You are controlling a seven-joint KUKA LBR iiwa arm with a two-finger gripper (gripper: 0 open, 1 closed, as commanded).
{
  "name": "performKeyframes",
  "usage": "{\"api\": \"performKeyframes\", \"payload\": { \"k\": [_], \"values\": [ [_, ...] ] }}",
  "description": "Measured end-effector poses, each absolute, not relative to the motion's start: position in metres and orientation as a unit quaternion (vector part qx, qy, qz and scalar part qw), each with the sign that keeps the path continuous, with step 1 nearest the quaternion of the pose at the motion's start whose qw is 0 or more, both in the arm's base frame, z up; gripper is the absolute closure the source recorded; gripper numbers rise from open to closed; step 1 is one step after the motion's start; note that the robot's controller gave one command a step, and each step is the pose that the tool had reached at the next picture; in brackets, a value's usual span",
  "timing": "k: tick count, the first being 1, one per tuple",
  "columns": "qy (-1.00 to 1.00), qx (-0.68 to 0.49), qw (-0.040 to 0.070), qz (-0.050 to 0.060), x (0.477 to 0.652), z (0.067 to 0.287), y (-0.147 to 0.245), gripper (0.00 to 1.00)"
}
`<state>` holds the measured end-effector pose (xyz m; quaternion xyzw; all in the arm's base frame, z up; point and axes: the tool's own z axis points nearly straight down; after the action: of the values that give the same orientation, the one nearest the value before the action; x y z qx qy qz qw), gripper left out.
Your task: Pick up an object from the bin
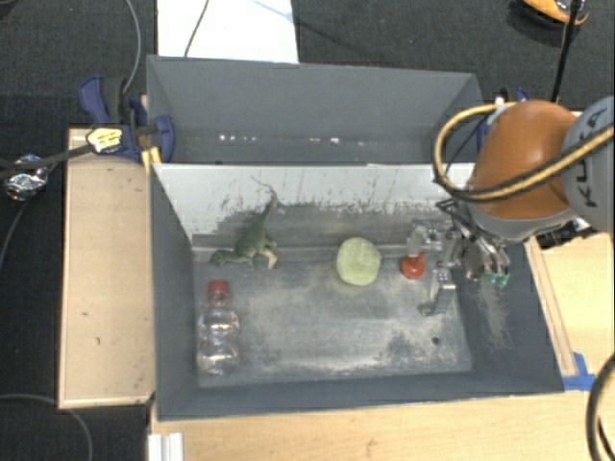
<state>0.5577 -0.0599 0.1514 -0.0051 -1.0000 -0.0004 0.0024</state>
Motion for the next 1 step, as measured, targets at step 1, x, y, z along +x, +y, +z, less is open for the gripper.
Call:
{"api": "performKeyframes", "payload": {
  "k": [1],
  "values": [
    [-1.000, -0.004, -0.001, 0.000, 0.5593, 0.1558, -0.0598, 0.00]
  ]
}}
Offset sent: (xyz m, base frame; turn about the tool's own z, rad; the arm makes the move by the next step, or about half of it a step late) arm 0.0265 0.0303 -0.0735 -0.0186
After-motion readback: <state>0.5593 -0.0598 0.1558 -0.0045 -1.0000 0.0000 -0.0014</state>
